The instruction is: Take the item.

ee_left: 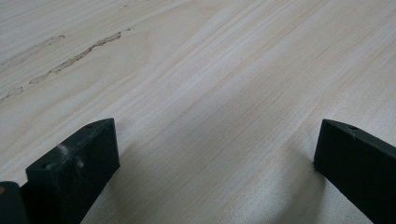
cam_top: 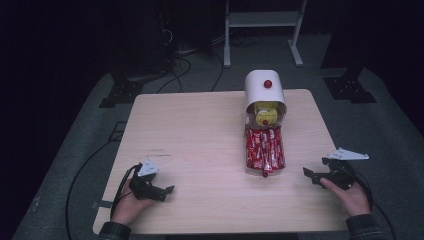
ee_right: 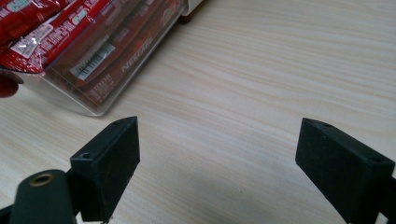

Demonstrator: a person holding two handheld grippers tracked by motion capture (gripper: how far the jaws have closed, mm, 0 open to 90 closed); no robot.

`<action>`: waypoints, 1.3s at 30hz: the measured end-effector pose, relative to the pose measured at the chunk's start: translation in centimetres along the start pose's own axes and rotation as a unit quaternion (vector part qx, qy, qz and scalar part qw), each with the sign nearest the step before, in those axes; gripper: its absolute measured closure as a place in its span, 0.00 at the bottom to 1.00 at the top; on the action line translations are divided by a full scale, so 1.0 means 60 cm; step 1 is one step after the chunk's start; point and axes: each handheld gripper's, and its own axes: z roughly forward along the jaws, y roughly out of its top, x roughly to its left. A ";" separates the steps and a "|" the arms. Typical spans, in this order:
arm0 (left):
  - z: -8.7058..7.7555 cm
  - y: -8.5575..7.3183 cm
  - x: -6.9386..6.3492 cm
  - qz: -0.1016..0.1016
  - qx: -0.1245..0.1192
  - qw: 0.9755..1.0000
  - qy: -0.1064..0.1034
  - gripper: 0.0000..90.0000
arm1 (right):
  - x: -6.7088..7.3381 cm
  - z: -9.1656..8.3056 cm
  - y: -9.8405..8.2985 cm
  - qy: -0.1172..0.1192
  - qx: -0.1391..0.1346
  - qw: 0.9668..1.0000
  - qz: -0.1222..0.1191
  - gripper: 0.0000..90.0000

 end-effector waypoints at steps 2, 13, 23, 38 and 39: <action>0.000 0.000 0.000 0.000 0.000 1.000 0.000 0.00 | 0.001 -0.001 0.004 0.003 -0.005 1.000 0.000 0.15; 0.000 0.000 0.000 -0.001 0.000 1.000 0.000 0.00 | 0.005 0.002 0.016 0.020 0.005 1.000 -0.002 0.15; 0.000 0.000 0.000 0.000 0.000 1.000 0.000 0.00 | 0.008 0.004 0.027 0.036 0.007 0.999 -0.003 0.16; 0.000 0.000 0.000 0.000 0.002 1.000 0.000 0.00 | 0.015 0.005 0.048 0.039 -0.005 0.999 -0.012 0.15; 0.000 0.000 0.000 0.000 0.002 1.000 0.000 0.00 | 0.016 0.005 0.049 0.040 -0.005 0.999 -0.010 0.15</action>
